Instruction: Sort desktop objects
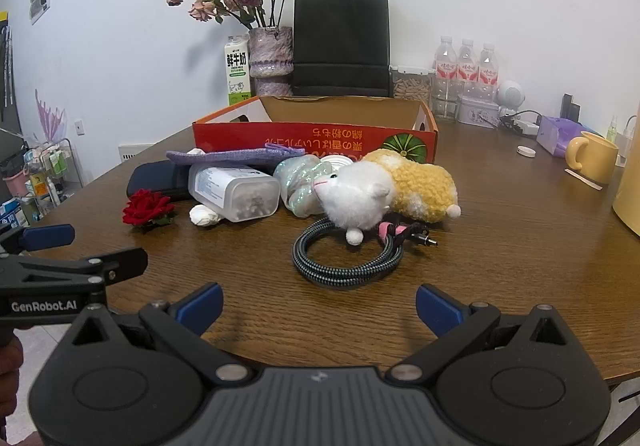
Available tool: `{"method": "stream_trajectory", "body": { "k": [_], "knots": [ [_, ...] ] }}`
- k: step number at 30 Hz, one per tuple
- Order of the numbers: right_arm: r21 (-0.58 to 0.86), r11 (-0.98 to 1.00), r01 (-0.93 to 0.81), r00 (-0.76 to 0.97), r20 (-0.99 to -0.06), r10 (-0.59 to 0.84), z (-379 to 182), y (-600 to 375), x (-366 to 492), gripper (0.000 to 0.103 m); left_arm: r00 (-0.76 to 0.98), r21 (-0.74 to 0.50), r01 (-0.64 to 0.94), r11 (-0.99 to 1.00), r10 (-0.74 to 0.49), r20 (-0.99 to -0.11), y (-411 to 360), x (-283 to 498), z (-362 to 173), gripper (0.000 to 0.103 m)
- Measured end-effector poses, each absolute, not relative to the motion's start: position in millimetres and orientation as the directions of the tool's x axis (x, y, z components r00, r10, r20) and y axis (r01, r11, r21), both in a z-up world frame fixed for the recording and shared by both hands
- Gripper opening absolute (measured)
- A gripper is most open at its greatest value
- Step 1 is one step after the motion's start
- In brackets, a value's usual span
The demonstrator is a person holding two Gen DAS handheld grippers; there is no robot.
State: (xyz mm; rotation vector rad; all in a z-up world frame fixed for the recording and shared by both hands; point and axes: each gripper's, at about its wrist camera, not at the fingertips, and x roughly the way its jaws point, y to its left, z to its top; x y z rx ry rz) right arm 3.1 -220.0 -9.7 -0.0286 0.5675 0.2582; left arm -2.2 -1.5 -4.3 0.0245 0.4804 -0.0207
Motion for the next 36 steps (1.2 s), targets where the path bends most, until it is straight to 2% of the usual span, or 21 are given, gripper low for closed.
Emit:
{"method": "stream_trajectory", "body": {
  "k": [36],
  "knots": [
    [0.048, 0.965, -0.259, 0.811, -0.532, 0.244, -15.6, -220.5, 2.7, 0.103, 0.887, 0.000, 0.045, 0.999, -0.040, -0.461, -3.1, -2.8, -6.9, 0.103]
  ]
}}
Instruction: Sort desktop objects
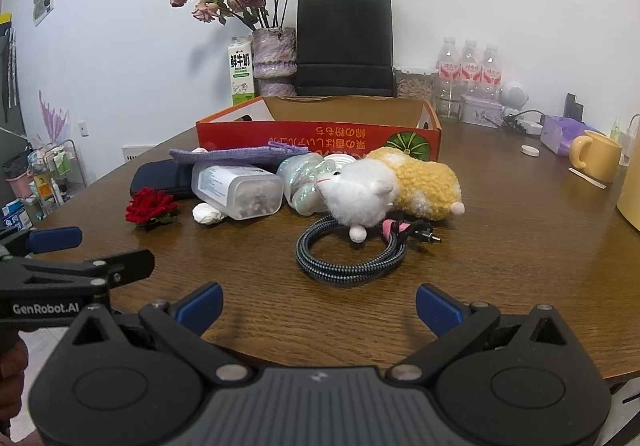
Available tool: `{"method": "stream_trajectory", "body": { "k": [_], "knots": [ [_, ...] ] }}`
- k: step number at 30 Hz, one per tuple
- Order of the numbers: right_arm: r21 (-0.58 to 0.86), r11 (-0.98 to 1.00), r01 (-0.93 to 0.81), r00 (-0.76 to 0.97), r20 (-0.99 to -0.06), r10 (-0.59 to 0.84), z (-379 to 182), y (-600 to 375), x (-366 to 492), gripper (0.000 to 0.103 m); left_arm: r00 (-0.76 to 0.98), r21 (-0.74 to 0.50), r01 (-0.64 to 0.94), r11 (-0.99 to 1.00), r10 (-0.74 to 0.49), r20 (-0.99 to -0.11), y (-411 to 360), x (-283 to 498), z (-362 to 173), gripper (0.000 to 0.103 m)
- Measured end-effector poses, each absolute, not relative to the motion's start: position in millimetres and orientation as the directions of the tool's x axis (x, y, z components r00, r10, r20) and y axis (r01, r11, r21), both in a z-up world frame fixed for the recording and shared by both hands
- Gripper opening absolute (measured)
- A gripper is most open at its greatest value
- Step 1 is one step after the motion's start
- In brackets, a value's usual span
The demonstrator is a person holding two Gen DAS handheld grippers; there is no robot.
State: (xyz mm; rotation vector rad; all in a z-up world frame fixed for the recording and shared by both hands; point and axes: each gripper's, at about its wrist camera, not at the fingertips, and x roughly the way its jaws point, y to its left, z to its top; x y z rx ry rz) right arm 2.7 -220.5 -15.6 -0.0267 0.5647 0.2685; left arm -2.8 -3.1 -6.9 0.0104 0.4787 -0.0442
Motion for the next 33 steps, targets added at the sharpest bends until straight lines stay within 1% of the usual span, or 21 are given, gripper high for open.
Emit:
{"method": "stream_trajectory", "body": {
  "k": [16, 22, 33],
  "knots": [
    [0.063, 0.964, -0.259, 0.802, -0.542, 0.251, -24, -222, 8, 0.103, 0.879, -0.016, 0.033, 0.999, -0.037, -0.476, 2, 3, -14, 0.103],
    [0.075, 0.972, -0.224, 0.805, -0.547, 0.228, -30, -229, 21, 0.103, 0.877, -0.012, -0.021, 1.000, 0.013, -0.480, 13, 16, -17, 0.103],
    [0.052, 0.981, -0.185, 0.817, -0.547, 0.183, -38, -224, 59, 0.103, 0.884, 0.015, -0.103, 0.995, 0.098, -0.456, 35, 50, -19, 0.103]
  ]
}}
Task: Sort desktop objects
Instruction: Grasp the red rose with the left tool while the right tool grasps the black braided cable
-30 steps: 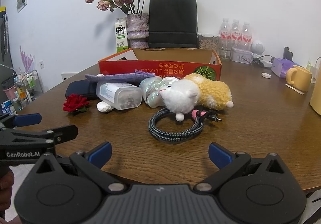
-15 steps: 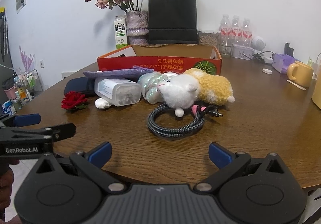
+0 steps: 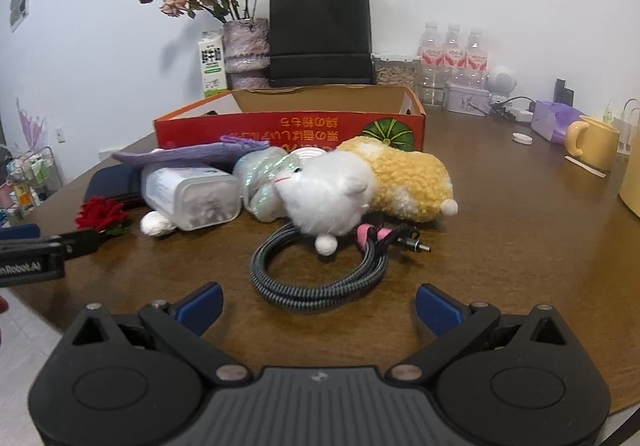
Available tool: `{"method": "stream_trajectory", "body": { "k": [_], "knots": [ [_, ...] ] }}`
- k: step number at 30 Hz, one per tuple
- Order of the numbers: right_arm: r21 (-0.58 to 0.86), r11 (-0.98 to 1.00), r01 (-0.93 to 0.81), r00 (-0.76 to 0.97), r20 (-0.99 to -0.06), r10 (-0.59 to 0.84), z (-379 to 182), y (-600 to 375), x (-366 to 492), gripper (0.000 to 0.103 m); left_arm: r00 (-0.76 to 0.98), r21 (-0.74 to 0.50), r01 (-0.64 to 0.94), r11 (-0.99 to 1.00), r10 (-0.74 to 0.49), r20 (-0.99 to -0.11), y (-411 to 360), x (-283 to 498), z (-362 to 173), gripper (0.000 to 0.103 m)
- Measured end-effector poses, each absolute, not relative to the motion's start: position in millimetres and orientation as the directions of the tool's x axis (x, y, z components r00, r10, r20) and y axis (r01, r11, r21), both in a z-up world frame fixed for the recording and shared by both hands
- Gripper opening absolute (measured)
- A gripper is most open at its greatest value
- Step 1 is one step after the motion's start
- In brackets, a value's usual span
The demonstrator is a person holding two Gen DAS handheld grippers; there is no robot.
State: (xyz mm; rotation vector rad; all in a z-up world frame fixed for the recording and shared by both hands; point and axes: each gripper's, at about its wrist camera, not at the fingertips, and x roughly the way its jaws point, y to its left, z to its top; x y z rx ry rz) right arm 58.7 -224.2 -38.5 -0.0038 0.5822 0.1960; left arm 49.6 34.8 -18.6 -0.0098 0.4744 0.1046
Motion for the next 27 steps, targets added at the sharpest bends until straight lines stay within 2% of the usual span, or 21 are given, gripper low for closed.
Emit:
{"method": "stream_trajectory", "body": {
  "k": [10, 16, 19, 22, 24, 27],
  "knots": [
    [0.024, 0.989, -0.146, 0.831, -0.540, 0.135, -47, -218, 79, 0.103, 0.872, 0.020, -0.138, 0.990, 0.131, -0.472, 41, 77, -24, 0.102],
    [0.005, 0.990, -0.140, 0.836, -0.536, 0.121, -51, -212, 84, 0.103, 0.857, 0.001, -0.149, 0.989, 0.130, -0.498, 45, 89, -29, 0.094],
    [0.005, 0.991, -0.135, 0.844, -0.524, 0.118, -52, -211, 86, 0.103, 0.859, -0.004, -0.134, 0.991, 0.115, -0.499, 44, 91, -30, 0.084],
    [0.007, 0.992, -0.129, 0.857, -0.502, 0.116, -55, -210, 86, 0.101, 0.862, -0.016, -0.119, 0.993, 0.095, -0.498, 43, 93, -32, 0.064],
    [0.016, 0.988, -0.151, 0.866, -0.480, 0.140, -56, -210, 83, 0.089, 0.865, -0.009, -0.126, 0.992, 0.106, -0.490, 43, 92, -32, 0.052],
    [0.017, 0.986, -0.163, 0.870, -0.469, 0.152, -55, -211, 80, 0.089, 0.869, -0.022, -0.120, 0.993, 0.094, -0.485, 44, 91, -32, 0.047]
  ]
}}
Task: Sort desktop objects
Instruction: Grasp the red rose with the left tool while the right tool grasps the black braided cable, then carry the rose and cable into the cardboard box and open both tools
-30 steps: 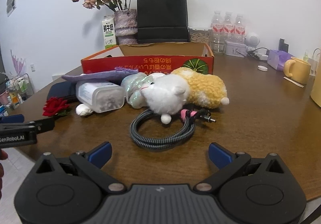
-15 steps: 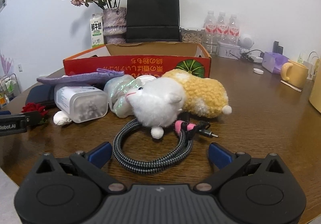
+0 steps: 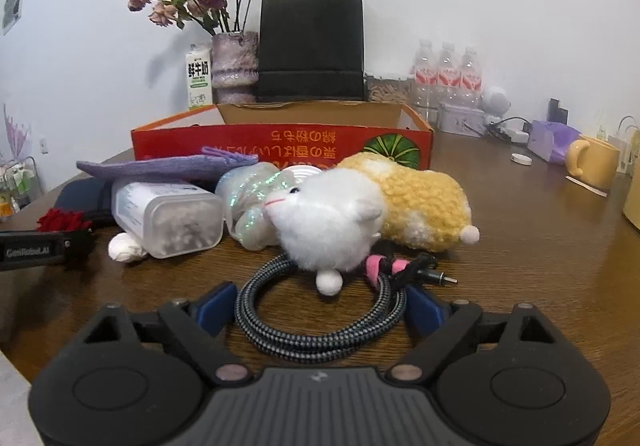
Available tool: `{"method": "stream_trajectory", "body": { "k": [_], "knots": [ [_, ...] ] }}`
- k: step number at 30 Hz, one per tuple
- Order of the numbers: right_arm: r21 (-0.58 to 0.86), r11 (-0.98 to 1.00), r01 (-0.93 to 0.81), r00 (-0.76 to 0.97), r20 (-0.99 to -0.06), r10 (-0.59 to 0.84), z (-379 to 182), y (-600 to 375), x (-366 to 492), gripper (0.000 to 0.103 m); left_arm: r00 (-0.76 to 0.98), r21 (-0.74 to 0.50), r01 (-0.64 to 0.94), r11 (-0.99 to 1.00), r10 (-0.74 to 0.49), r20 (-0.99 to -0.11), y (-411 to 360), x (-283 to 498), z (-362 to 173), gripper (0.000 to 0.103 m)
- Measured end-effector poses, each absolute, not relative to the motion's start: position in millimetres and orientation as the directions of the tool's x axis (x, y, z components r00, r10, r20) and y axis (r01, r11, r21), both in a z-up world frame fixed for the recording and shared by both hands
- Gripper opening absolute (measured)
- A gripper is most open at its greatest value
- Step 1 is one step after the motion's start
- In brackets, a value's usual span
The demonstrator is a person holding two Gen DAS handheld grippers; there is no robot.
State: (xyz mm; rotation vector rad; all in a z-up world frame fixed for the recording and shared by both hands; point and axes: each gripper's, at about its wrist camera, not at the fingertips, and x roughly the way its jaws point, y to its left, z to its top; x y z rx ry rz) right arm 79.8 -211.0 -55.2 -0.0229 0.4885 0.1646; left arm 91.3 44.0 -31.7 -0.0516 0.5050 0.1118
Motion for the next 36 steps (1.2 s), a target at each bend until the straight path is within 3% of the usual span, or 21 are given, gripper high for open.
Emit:
{"method": "stream_trajectory", "body": {
  "k": [12, 25, 36],
  "knots": [
    [0.029, 0.978, -0.208, 0.887, -0.416, 0.201, -39, -217, 61, 0.087, 0.892, -0.010, -0.120, 0.993, 0.103, -0.439, 43, 77, -20, 0.039],
    [0.052, 0.971, -0.232, 0.896, -0.376, 0.234, -21, -227, 41, 0.086, 0.909, -0.028, -0.107, 0.994, 0.086, -0.409, 44, 60, -7, 0.039],
    [0.057, 0.970, -0.236, 0.927, -0.288, 0.242, 10, -240, 31, 0.086, 0.938, -0.023, -0.089, 0.996, 0.076, -0.339, 41, 46, 16, 0.039]
  ]
}}
